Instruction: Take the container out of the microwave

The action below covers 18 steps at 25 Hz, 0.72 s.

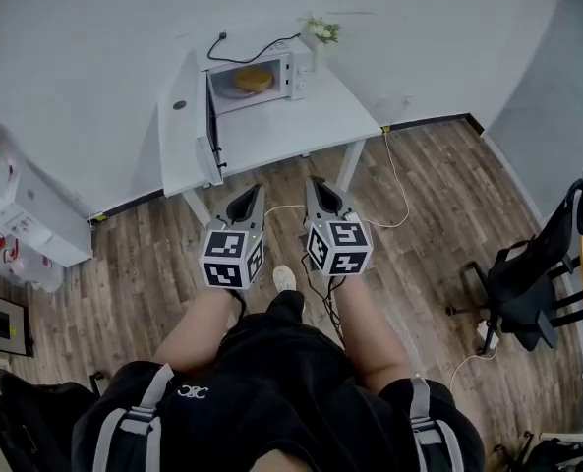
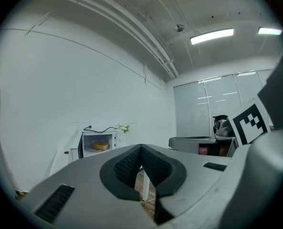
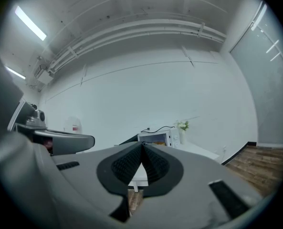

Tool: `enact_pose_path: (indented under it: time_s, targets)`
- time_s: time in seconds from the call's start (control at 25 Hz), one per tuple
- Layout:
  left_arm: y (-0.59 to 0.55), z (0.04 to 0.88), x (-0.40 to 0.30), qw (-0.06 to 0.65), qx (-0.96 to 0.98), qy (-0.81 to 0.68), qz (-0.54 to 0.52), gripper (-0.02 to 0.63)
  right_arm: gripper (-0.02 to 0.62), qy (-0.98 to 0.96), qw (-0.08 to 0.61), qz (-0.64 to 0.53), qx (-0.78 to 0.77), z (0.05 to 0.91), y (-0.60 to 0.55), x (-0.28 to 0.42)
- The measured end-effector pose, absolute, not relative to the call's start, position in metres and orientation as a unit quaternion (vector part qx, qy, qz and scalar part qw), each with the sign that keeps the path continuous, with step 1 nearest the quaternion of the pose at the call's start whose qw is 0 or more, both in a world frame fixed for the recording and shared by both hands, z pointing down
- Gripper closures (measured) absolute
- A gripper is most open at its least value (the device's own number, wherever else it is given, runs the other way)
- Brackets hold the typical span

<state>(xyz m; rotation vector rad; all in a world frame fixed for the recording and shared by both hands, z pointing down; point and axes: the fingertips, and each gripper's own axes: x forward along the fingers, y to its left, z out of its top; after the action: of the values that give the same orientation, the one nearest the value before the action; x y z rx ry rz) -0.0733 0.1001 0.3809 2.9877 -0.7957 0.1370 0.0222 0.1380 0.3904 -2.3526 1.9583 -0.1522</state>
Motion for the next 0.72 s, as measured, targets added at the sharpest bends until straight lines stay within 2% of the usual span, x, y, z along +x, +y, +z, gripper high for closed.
enact_pose_path:
  time_s: [0.72]
  targets:
    - [-0.100, 0.395, 0.073, 0.050, 0.963, -0.261, 0.047, 0.594, 0.595, 0.660, 0.000, -0.051, -0.749, 0.406, -0.064, 0.157]
